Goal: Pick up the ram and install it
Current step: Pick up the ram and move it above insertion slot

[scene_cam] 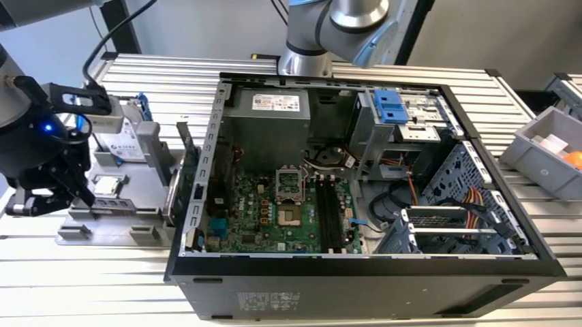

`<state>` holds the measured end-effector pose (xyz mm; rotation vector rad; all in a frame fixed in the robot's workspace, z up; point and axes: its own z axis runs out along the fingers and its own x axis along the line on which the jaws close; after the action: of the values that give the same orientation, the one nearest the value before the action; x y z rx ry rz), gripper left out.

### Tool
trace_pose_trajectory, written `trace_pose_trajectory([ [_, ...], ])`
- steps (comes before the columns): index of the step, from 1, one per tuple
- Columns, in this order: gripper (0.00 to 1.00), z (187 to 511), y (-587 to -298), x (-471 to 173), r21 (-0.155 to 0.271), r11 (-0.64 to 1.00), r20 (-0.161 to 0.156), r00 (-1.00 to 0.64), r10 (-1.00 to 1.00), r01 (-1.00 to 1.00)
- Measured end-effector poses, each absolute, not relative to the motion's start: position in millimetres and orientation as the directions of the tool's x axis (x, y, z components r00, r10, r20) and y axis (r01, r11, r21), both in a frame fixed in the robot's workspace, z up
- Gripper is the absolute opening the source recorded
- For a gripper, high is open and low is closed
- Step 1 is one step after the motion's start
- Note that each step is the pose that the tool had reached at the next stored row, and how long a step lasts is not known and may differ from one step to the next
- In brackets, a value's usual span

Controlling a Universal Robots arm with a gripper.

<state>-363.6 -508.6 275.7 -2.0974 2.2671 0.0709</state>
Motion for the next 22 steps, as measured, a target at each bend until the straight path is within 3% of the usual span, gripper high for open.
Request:
trace_pose_trajectory([
  [22, 0.0, 291, -508, -364, -0.003, 0.077, -0.079, -0.077, -0.994, -0.997],
])
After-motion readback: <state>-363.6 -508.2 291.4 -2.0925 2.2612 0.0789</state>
